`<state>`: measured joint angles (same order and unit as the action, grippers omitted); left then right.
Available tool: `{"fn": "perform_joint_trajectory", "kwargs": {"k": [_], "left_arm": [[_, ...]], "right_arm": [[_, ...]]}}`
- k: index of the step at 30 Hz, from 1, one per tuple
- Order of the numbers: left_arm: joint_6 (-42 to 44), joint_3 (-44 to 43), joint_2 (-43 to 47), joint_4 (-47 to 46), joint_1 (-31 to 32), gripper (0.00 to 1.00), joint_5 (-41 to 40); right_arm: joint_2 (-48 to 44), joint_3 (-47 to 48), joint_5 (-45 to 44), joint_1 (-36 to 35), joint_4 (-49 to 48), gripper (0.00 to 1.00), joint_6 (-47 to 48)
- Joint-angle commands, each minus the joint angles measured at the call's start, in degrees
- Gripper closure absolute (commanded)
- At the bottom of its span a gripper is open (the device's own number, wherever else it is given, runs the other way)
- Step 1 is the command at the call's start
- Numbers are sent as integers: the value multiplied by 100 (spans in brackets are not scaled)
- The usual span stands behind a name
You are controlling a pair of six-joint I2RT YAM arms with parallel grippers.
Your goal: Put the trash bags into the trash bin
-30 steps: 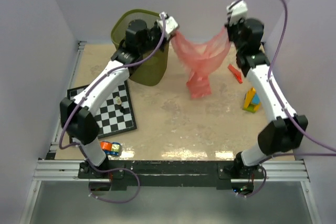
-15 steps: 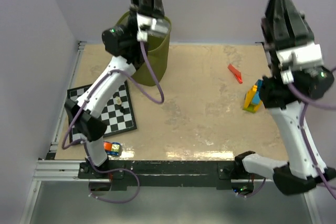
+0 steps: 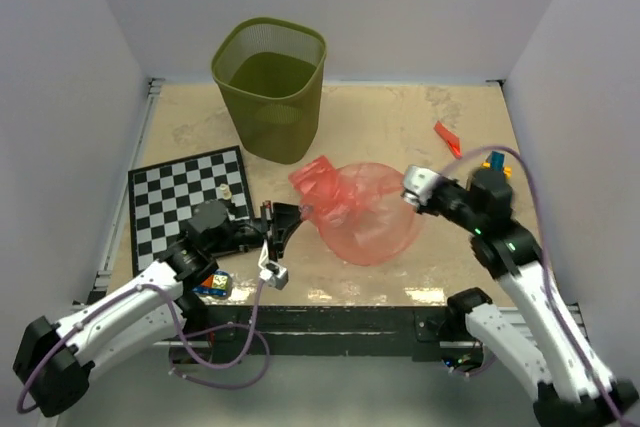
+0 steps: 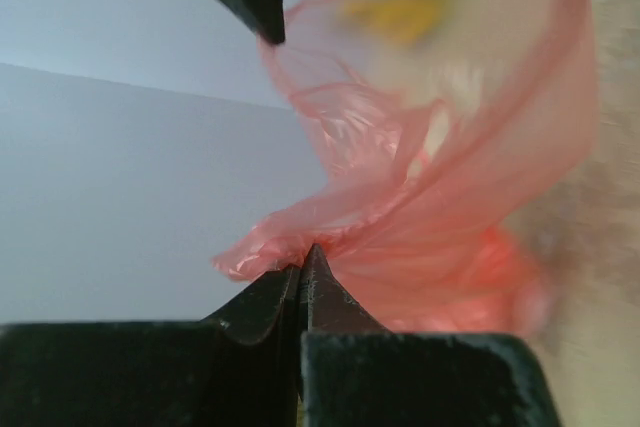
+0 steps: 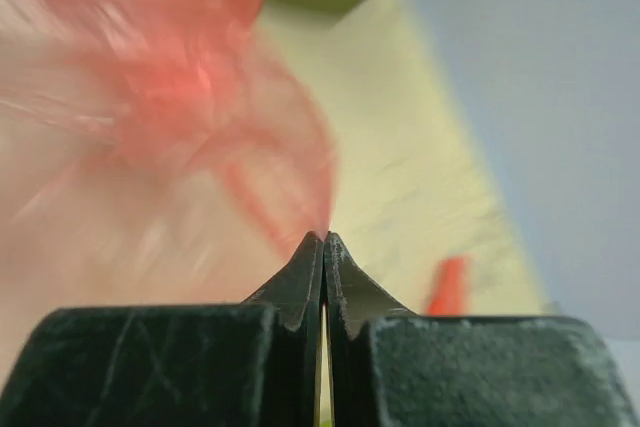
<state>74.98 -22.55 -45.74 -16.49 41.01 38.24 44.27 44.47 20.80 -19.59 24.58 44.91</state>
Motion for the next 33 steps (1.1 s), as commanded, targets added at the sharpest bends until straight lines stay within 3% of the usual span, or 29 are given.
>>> {"fn": "perform_joint_trajectory", "kwargs": {"k": [1, 3, 9, 14, 16, 19, 21, 23, 24, 26, 28, 29, 30, 33], "left_arm": [[-956, -618, 92, 454, 3, 100, -139], [-2077, -996, -171, 506, 3, 100, -648], [-4603, -2559, -1550, 778, -32, 100, -2643], [-5063, -4849, -3263, 1359, -559, 100, -2303], [-4959, -5897, -4045, 1184, -638, 100, -2522], [-4546, -7522, -4942, 475, -779, 100, -2847], [-4099, -8227, -5426, -683, -805, 100, -3146], [-3301, -8738, -5761, -2411, -814, 100, -3217], [-3045, -9071, -6006, -3543, -814, 100, -3157], [-2517, -10246, -6681, -5034, -788, 100, -2615], [-1938, -12650, -7524, -4622, -736, 100, -1711], [-1682, -13148, -7781, -4383, -683, 100, -1297], [-1349, -12813, -7758, -4676, -578, 100, -1014], [-459, -9762, -6497, -5854, -314, 100, -757]], "right_arm": [[-1220, 571, 426, -27, -717, 100, -1027], [-870, 729, 259, -27, -779, 100, -1307], [598, 1134, -1444, -18, -1621, 100, -2090], [2372, 2080, -2185, 551, -2658, 100, -2056], [3372, 3115, -2360, 886, -3071, 100, -2152], [4919, 5696, -2668, 1019, -3100, 100, -1951], [5554, 7872, -2564, 1019, -3230, 100, -1950], [5934, 9493, -2127, 975, -3537, 100, -2055], [5909, 9876, -1715, 932, -4017, 100, -2213], [5263, 9357, -984, 731, -5778, 100, -2398], [4367, 7743, -553, 4, -7748, 100, -1578], [4057, 7230, -281, -375, -8175, 100, -720], [3837, 6686, -87, -674, -8319, 100, -146], [3212, 4720, -267, -809, -8244, 100, 596]]}}
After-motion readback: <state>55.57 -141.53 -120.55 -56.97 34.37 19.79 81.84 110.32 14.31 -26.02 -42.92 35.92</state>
